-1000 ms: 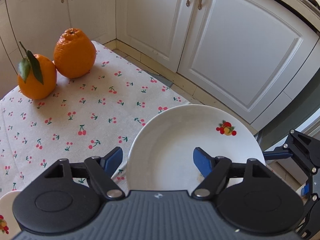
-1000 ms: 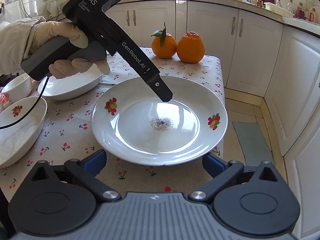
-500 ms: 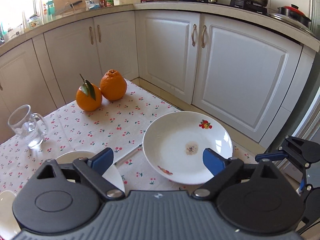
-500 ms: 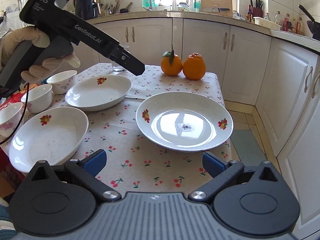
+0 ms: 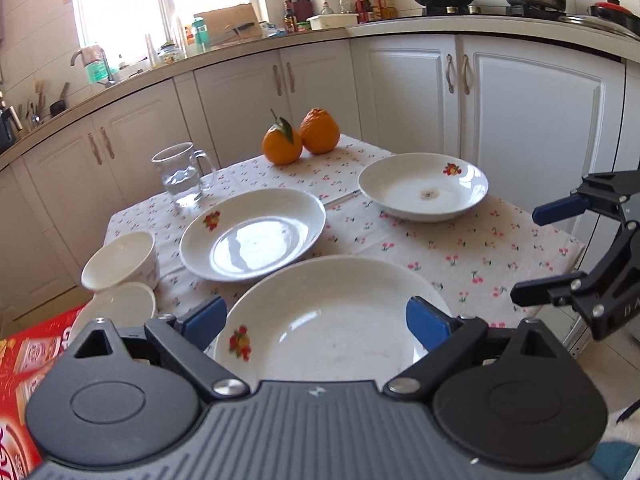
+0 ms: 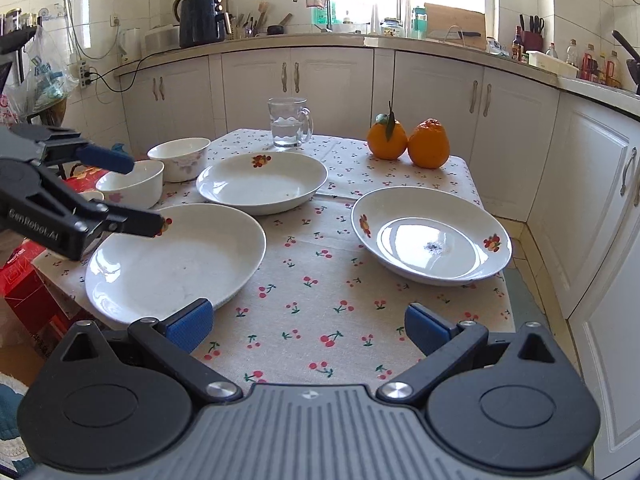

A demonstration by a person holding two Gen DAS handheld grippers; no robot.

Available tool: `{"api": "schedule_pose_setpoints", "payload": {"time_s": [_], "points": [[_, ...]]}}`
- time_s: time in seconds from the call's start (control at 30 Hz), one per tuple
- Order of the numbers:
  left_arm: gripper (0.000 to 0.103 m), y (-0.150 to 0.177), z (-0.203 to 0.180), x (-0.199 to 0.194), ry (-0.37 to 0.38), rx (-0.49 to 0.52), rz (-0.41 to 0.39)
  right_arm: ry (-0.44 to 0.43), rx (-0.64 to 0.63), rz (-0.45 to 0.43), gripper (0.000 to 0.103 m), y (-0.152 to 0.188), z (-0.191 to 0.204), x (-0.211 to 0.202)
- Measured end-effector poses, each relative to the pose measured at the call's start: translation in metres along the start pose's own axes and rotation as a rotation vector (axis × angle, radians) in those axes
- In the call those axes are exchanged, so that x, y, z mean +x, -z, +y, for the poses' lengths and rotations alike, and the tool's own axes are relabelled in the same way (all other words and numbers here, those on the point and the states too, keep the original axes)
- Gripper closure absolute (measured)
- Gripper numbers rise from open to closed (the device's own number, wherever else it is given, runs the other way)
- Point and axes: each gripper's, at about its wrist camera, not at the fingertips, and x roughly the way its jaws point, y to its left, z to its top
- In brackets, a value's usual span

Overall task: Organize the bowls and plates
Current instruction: 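Lift the plate with the left tool and carry it toward the large white plate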

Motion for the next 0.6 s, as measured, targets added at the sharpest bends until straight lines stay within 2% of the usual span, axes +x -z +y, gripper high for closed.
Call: {"api": "schedule_pose_setpoints", "payload": {"time_s": [0.13, 0.33, 0.6], "points": [[0.007, 0.035, 0.002, -0.017, -0.008, -0.011, 0.021, -0.018, 0.003, 0.021, 0.0, 0.005, 0.009, 0.001], [0.007, 0.064, 0.01, -0.016, 0.034, -0.072, 0.065, -0.059, 0.014, 0.036, 0.0, 0.004, 0.016, 0.005], [0.007, 0.072, 0.007, 0.001, 0.054, -0.073, 0.086, -0.148, 0.016, 0.079, 0.0, -0.008, 0.019, 0.021]]}}
